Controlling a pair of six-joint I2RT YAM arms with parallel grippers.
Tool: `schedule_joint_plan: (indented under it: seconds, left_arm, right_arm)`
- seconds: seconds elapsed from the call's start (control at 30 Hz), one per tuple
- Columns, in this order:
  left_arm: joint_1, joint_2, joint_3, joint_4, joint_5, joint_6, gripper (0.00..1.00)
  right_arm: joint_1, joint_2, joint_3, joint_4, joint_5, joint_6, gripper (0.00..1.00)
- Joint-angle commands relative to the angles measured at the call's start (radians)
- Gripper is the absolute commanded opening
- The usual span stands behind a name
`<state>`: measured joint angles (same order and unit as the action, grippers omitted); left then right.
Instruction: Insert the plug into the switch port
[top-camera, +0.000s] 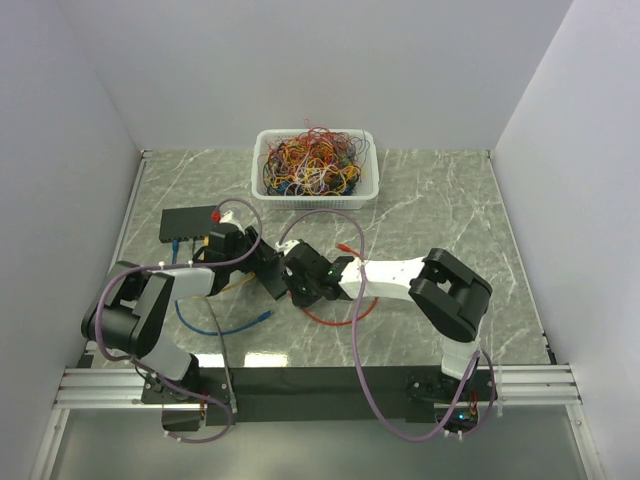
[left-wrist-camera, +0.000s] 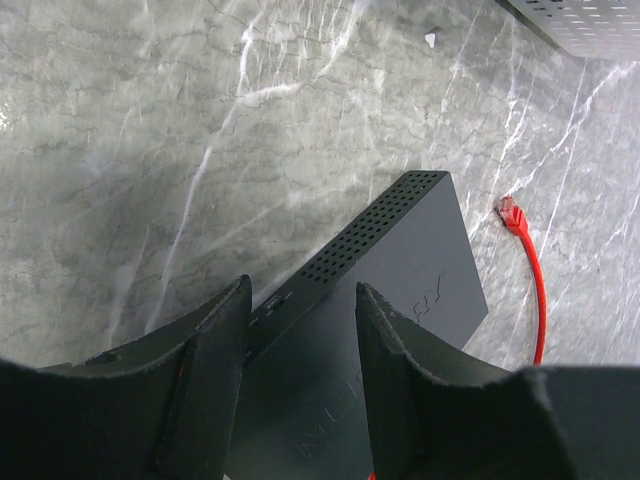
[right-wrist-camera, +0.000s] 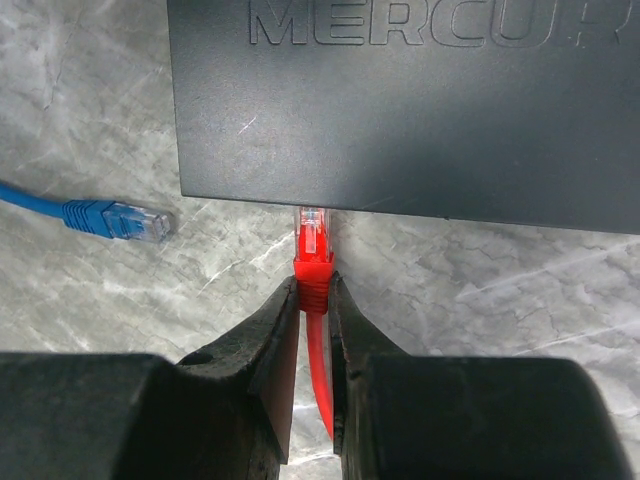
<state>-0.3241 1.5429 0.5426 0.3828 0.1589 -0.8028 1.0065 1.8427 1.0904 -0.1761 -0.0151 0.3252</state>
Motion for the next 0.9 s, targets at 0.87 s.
schedule_joint_plan:
  seconds: [0.87]
  left_arm:
    - [-0.020,-0.036,-0.035,0.015,0.005,-0.027,0.49]
  right_arm:
    - [0.021,0.058,0.174,-0.071,0.067,0.011,0.00]
